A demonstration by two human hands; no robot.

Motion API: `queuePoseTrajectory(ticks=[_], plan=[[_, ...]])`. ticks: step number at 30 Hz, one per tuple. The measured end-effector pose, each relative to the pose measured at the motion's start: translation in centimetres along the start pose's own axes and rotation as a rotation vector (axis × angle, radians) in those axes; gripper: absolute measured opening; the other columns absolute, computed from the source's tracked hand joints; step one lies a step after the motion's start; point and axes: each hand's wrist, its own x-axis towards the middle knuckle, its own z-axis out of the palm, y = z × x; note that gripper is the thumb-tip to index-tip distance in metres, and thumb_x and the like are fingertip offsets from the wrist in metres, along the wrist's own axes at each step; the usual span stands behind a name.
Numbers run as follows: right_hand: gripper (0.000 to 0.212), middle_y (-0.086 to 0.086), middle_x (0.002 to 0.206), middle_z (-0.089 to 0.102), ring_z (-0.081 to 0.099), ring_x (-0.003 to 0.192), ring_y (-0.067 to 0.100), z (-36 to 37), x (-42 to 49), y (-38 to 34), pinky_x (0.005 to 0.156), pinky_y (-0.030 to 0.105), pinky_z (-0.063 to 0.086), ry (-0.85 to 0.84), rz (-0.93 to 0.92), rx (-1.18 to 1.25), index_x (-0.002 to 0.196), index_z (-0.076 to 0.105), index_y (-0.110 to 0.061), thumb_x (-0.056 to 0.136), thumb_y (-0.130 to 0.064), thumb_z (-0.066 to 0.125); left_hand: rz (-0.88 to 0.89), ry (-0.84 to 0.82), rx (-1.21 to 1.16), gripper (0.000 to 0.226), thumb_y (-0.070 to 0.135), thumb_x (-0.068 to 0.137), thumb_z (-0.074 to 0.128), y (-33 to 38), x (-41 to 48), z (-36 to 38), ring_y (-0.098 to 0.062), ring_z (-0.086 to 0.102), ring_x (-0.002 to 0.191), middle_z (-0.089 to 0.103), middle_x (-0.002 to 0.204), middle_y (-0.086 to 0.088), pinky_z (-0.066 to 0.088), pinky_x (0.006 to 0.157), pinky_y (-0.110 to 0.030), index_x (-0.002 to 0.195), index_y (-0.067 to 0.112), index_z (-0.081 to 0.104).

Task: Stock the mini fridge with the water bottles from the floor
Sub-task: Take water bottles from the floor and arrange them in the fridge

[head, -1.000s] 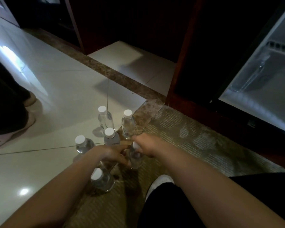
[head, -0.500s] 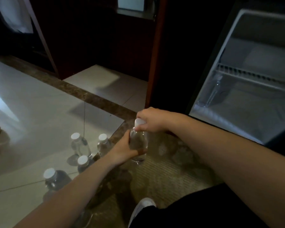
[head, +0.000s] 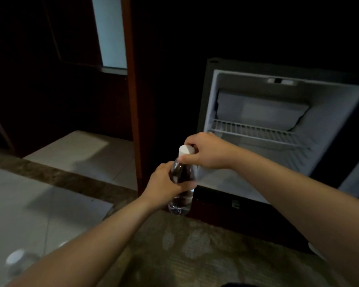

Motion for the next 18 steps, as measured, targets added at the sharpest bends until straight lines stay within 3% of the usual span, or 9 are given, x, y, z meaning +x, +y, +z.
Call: queuePoseTrajectory(ticks=[2,4,9,12,15,18], plan=[[0.029,-0.004,0.068,0.047,0.044,0.061,0.011,-1.2,0.0,2.1,0.053,0.024,0.033,0.048,0.03,0.029,0.08,0.055,-0.01,0.083,-0.036,0.066,0.003,-0.045,-0.029,0.056,0.044,0.067,0.078,1.7,2.2,1.0,-0.015,0.057,0.106,0.059,0.114,0.001,0.05,0.089,-0.033,0.115,0.022,0.057],[0.027,-0.002,0.07,0.05,0.045,0.061,0.01,-2.1,0.1,4.3,0.053,0.024,0.033,0.091,0.069,0.056,0.083,0.058,-0.008,0.082,-0.034,0.067,0.003,-0.082,-0.03,0.061,0.04,0.071,0.077,3.5,4.2,1.9,-0.018,0.056,0.113,0.06,0.122,0.0,0.049,0.094,-0.035,0.124,0.019,0.053],[0.026,-0.01,0.072,0.047,0.044,0.063,0.004,-3.6,0.7,9.7,0.053,0.019,0.028,0.211,0.176,0.105,0.069,0.044,-0.029,0.087,-0.036,0.062,-0.028,-0.117,0.004,0.075,0.038,0.075,0.074,6.4,9.2,5.6,-0.024,0.05,0.124,0.05,0.136,-0.005,0.046,0.097,-0.033,0.137,0.019,0.036],[0.017,-0.005,0.083,0.051,0.048,0.077,0.013,-2.9,0.9,13.0,0.057,0.018,0.032,0.268,0.203,0.118,0.087,0.056,-0.019,0.089,-0.036,0.059,-0.061,-0.212,0.039,0.079,0.037,0.078,0.072,7.0,11.7,7.9,-0.024,0.049,0.126,0.047,0.14,-0.006,0.045,0.102,-0.037,0.142,0.02,0.029],[0.028,0.003,0.097,0.057,0.053,0.087,0.019,-0.9,1.2,16.4,0.062,0.024,0.032,0.299,0.285,0.106,0.105,0.057,-0.012,0.089,-0.035,0.06,-0.072,-0.344,0.151,0.073,0.029,0.081,0.07,7.0,13.7,10.0,-0.024,0.049,0.126,0.046,0.14,-0.008,0.043,0.104,-0.035,0.141,0.014,0.031],[0.034,0.011,0.11,0.061,0.057,0.1,0.026,1.3,2.0,19.4,0.072,0.025,0.033,0.324,0.38,0.115,0.11,0.056,-0.01,0.088,-0.035,0.06,-0.136,-0.495,0.226,0.06,0.023,0.085,0.066,6.4,15.2,12.5,-0.026,0.05,0.124,0.051,0.134,-0.011,0.041,0.101,-0.03,0.137,0.009,0.04]])
